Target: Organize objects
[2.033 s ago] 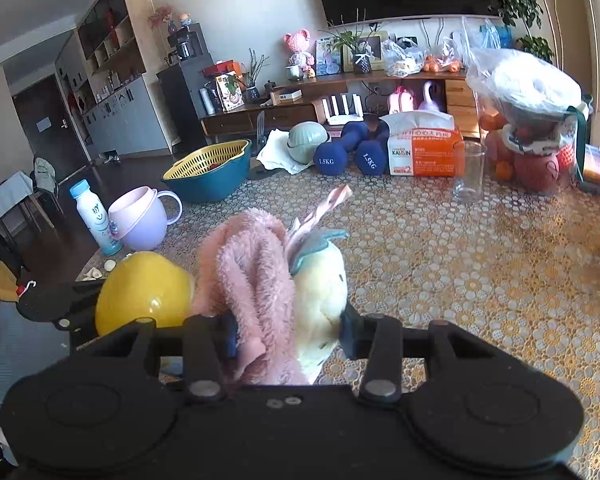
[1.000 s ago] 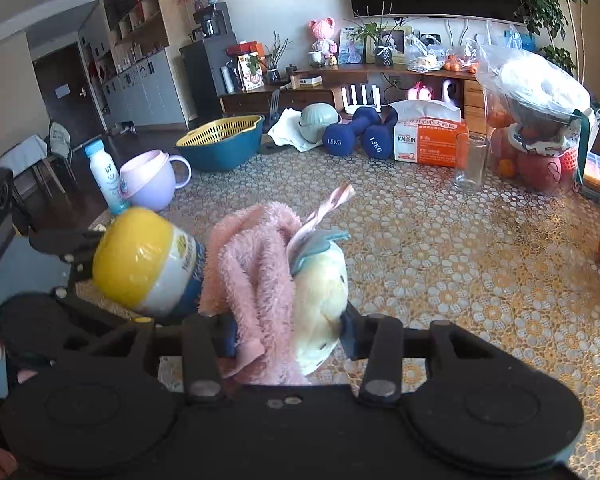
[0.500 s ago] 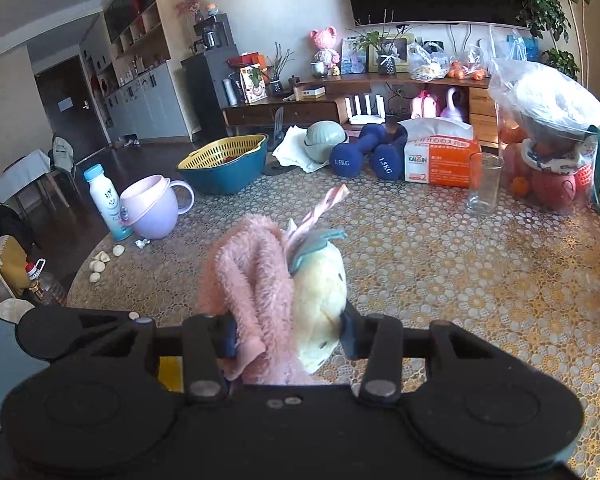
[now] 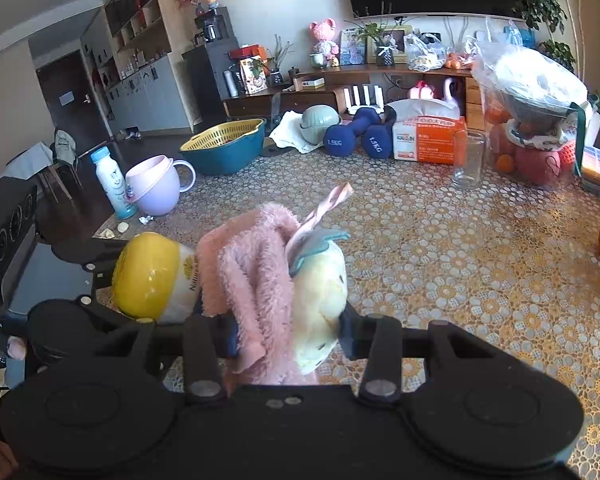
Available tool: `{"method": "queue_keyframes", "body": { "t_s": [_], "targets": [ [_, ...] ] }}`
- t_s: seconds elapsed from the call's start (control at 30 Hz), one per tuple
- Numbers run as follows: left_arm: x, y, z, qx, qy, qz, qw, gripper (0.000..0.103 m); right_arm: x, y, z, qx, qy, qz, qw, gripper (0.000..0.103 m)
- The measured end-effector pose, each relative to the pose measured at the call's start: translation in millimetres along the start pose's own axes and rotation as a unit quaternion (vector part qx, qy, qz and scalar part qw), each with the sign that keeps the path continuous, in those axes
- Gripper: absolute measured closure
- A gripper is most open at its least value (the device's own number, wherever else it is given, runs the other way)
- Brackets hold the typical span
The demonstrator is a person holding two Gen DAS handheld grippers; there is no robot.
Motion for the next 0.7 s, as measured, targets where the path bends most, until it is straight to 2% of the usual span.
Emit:
{"method": "queue_keyframes", "body": {
  "t_s": [0.1,0.17,0.33,0.47,0.7],
  "targets": [
    [-0.4,-2.9,3.4,0.011,0.005,0.008,0.9999,0.039,-15.4,2.3,-2.9,-0.002,-0.025,0.019,1.000,0.059],
    [-3.1,-1.9,6.3,0.017,0.010,0.017,0.9997,0.039,-16.7,8.8,-6.4,-0.014,-0.024,0.025,0.999,0.059],
    [-9.5,1.8,16.8,0.040,0.019,0.039,0.9983,0.039,8.3,33.0,-12.9,-0.048,0.026,0.017,0.998,0.059],
    [-14.4,1.8,22.6,0.056,0.020,0.053,0.9968,0.039,29.6,31.0,10.5,-0.024,0.047,-0.005,0.999,0.059],
    [-9.9,-0.8,29.6,0.076,0.011,0.045,0.9960,0.040,23.3,14.2,48.2,0.016,0.009,-0.014,1.000,0.059]
  ]
}}
Point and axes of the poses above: each gripper's, at about its wrist camera, not at the fingertips, and z roughly the way its jaws point, x to its left, y to its top, the point moved 6 cm from there along z, roughly the way its jaws point, and after that the axes turned 1 degree about -y, right-handed, at the moved point
